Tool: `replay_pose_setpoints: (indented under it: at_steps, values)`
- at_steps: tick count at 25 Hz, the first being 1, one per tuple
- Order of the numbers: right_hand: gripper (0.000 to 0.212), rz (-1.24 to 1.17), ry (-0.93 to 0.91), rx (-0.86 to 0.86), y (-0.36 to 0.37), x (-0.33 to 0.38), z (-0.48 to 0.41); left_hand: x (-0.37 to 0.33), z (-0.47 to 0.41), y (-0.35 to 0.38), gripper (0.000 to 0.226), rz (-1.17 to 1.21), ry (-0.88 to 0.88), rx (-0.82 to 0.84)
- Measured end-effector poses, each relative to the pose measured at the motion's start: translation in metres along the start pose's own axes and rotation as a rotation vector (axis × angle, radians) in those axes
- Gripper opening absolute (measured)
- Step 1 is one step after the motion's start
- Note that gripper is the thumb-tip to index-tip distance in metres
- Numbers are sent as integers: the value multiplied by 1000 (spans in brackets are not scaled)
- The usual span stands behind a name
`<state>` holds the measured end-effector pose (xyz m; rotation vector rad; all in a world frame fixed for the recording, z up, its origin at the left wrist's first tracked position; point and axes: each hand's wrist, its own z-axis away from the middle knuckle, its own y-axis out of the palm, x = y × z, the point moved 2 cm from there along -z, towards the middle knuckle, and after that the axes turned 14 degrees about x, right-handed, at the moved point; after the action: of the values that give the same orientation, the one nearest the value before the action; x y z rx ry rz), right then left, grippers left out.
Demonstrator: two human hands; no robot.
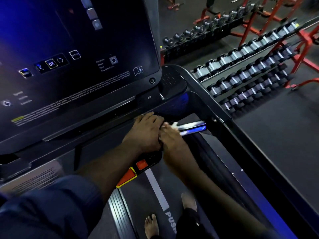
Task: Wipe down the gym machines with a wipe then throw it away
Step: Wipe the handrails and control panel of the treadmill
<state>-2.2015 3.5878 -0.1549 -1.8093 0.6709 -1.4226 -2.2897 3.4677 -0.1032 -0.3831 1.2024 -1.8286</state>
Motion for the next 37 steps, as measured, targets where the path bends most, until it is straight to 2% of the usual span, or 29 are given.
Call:
replay_pose_setpoints:
  at_steps: [2,3,7,9,11,15,17,21,23,26,27,30,32,35,37]
  values:
    - [45,45,-136,51,-11,-8,2,-1,-2,0,91,-8,10,-4]
    - [48,59,-146,64,-25,-24,7,-1,-3,0,90,-22,9,-13]
    - [71,-30,200,0,-83,-103,33,0,-3,0,87,-68,-19,-8]
    - [75,-7,297,-37,-76,-104,30,-2,-3,0,88,-79,-37,4]
    - [72,-65,291,-58,-54,-84,26,-1,-3,0,88,-77,-53,14]
    - [59,-184,8,47,-59,-55,35,-12,-4,-7,99,-108,-108,69]
    - [47,-228,62,-43,-96,-71,38,-30,-12,-12,106,-95,-114,76]
    - [42,-163,342,-260,-182,-122,70,-79,-36,-13,106,9,20,-84]
    - [48,-106,338,-243,-191,-143,93,-106,-49,-12,106,41,126,-119]
    - [62,34,166,43,-153,-159,138,-140,-69,-9,113,-40,232,-85]
    - [62,85,134,86,-145,-163,152,-146,-75,-9,115,-75,249,-69]
    - [63,242,151,92,-138,-167,189,-153,-89,-7,119,-137,268,-5]
    - [76,317,255,120,-137,-155,195,-152,-98,-8,120,-156,269,19]
    - [102,282,518,127,-119,-131,158,-147,-111,-9,119,-177,275,35]
    - [106,284,545,60,-107,-118,119,-148,-119,-9,119,-208,287,17]
